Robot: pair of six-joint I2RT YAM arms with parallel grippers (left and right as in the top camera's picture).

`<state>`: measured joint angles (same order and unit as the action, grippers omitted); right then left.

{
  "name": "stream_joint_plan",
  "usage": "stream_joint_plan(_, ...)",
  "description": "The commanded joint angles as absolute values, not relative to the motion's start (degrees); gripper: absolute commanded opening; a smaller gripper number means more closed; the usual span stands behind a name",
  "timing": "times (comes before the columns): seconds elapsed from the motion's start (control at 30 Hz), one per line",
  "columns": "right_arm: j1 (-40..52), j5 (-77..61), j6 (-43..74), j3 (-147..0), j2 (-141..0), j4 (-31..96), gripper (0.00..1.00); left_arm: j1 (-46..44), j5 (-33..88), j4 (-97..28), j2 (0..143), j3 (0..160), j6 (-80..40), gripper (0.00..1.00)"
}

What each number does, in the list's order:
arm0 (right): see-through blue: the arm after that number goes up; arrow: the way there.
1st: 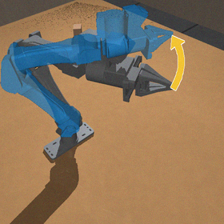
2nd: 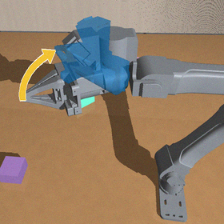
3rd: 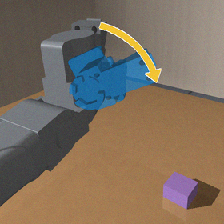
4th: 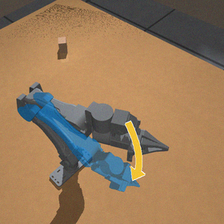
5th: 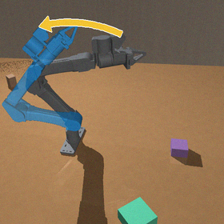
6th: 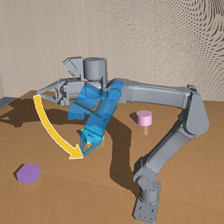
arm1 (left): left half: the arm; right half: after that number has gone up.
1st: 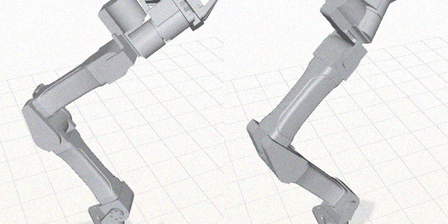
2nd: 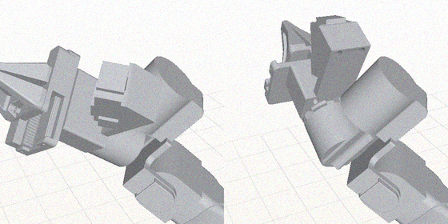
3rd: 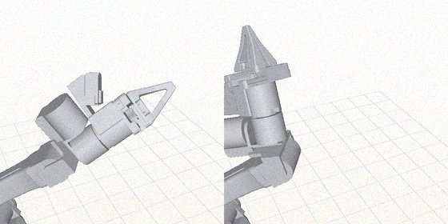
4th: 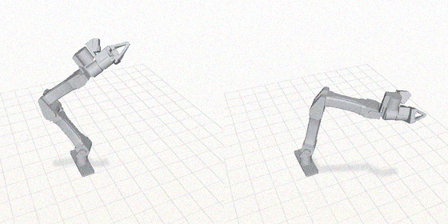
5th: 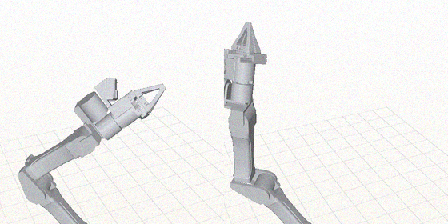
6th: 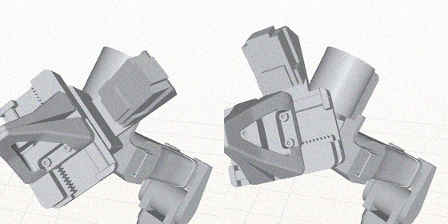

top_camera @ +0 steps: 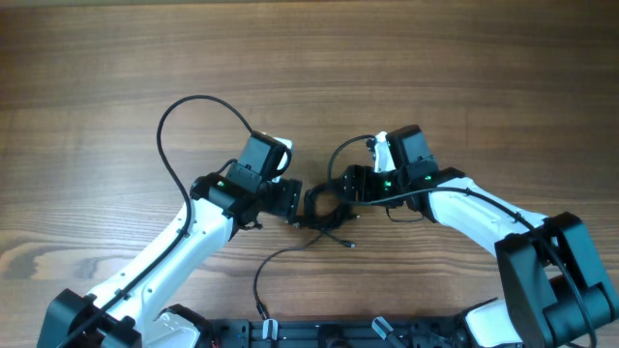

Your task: Untangle cables

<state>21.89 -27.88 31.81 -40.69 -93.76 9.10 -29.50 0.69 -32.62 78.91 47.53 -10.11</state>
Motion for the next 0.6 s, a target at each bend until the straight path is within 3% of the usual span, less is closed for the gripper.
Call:
stream_joint_plan(0.0, 24.05, -22.26, 38.79, -41.41, -92.53, 11.77, 0.73, -29.32, 0.1, -28.4, 79.31, 47.83, -16.88, 0.76)
stream_joint_plan(0.2, 28.36, -15.53, 47.51, -41.41, -92.6, 14.15, 0.52, -29.32, 0.1, -23.9, 79.31, 47.83, -24.03, 0.77)
stream_joint_plan(0.37, 30.48, -14.55, 55.61, -41.43, -94.17, 14.31, 0.47, -29.32, 0.1, -23.33, 79.31, 47.83, -24.53, 0.77)
stream_joint_plan(0.43, 31.77, -13.43, 58.04, -41.43, -94.8, 14.26, 0.41, -29.32, 0.1, -23.44, 79.31, 47.83, -24.53, 0.79)
stream_joint_plan(0.57, 32.08, -13.13, 60.14, -41.43, -95.18, 14.41, 0.06, -29.34, 0.12, -23.94, 79.31, 47.83, -25.45, 0.8)
